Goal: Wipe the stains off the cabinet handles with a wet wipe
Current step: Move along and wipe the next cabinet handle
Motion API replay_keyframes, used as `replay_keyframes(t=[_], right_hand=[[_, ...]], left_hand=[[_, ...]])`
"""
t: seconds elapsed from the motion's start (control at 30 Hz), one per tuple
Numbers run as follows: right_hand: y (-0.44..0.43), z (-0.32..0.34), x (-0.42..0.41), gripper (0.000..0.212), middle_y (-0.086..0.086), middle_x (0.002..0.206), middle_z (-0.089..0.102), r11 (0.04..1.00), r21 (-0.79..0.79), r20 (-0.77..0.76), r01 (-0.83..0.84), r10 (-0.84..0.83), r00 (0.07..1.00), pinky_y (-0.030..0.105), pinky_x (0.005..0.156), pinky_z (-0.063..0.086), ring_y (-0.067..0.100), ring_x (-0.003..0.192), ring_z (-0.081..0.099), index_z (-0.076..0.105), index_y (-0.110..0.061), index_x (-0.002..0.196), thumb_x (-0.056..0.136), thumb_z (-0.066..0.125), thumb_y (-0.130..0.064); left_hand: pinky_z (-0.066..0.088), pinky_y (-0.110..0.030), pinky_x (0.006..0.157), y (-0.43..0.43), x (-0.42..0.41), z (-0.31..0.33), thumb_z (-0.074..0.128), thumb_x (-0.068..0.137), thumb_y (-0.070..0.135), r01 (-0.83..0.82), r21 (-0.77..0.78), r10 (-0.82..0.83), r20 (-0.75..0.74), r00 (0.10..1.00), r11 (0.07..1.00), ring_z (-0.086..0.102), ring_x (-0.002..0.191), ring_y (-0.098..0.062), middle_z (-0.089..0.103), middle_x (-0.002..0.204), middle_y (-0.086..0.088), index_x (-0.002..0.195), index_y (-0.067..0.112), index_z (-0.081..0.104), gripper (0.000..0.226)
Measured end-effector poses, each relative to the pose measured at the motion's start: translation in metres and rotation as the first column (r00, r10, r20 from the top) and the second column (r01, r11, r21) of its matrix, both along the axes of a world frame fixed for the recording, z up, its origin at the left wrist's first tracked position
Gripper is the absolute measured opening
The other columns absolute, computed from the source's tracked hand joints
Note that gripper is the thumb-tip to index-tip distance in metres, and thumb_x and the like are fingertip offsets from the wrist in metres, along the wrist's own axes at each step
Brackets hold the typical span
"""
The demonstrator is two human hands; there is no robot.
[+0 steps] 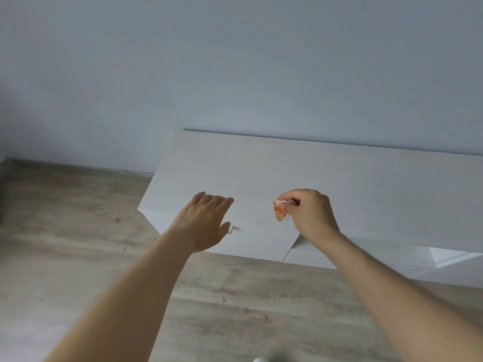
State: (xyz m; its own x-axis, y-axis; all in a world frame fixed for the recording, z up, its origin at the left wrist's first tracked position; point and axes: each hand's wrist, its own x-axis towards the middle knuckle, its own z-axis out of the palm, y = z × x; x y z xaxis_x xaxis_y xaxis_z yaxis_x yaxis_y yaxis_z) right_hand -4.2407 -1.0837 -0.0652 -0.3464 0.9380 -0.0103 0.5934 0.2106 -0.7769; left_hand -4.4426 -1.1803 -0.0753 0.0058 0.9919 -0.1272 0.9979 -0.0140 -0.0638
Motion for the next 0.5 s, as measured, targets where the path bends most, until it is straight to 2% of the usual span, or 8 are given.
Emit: replay_keyframes(t=[0.13, 0.2, 0.33, 0.5], right_hand=[[0.015, -0.024, -0.029, 0.017, -0.007, 0.062, 0.067, 0.998, -0.061, -0.033, -0.01, 0.008, 0.999, 0.006, 0.058, 0.039, 0.007, 0.068, 0.061, 0.071, -0.012, 0.074, 0.083, 0.058, -0.005], [0.021, -0.035, -0.042, 0.017, -0.008, 0.059, 0.066, 0.997, -0.08, -0.064, -0.014, 0.009, 0.998, 0.007, 0.056, 0.039, 0.001, 0.062, 0.059, 0.071, -0.01, 0.074, 0.083, 0.058, -0.004], [0.032, -0.056, -0.067, 0.017, -0.002, 0.062, 0.069, 0.992, -0.129, -0.085, -0.019, 0.008, 0.996, 0.013, 0.062, 0.044, 0.01, 0.068, 0.063, 0.07, -0.011, 0.071, 0.083, 0.058, -0.007], [0.037, -0.082, -0.103, 0.015, -0.008, 0.07, 0.07, 0.98, -0.185, -0.085, 0.068, -0.085, 0.993, 0.004, 0.055, 0.04, 0.002, 0.071, 0.062, 0.073, -0.015, 0.077, 0.083, 0.061, -0.008]], left_hand=[[0.006, -0.03, 0.117, 0.012, -0.018, -0.033, 0.034, 0.1, 0.042, -0.012, -0.051, 0.015, 0.052, 0.999, 0.999, 0.027, 0.138, -0.013, 0.032, 0.15, 0.006, 0.149, 0.021, 0.018, 0.056], [0.006, -0.03, 0.117, 0.016, -0.031, -0.047, 0.035, 0.1, 0.042, -0.036, -0.062, 0.039, 0.053, 0.998, 0.997, 0.027, 0.138, -0.013, 0.032, 0.15, 0.006, 0.149, 0.021, 0.018, 0.056], [0.007, -0.031, 0.118, 0.02, -0.063, -0.068, 0.035, 0.1, 0.042, -0.072, -0.081, 0.077, 0.063, 0.995, 0.994, 0.027, 0.138, -0.013, 0.031, 0.15, 0.005, 0.149, 0.021, 0.017, 0.057], [0.006, -0.032, 0.119, 0.026, -0.104, -0.093, 0.035, 0.099, 0.043, -0.028, -0.138, 0.036, 0.055, 0.998, 0.99, 0.023, 0.14, -0.014, 0.027, 0.153, 0.004, 0.15, 0.02, 0.015, 0.058]])
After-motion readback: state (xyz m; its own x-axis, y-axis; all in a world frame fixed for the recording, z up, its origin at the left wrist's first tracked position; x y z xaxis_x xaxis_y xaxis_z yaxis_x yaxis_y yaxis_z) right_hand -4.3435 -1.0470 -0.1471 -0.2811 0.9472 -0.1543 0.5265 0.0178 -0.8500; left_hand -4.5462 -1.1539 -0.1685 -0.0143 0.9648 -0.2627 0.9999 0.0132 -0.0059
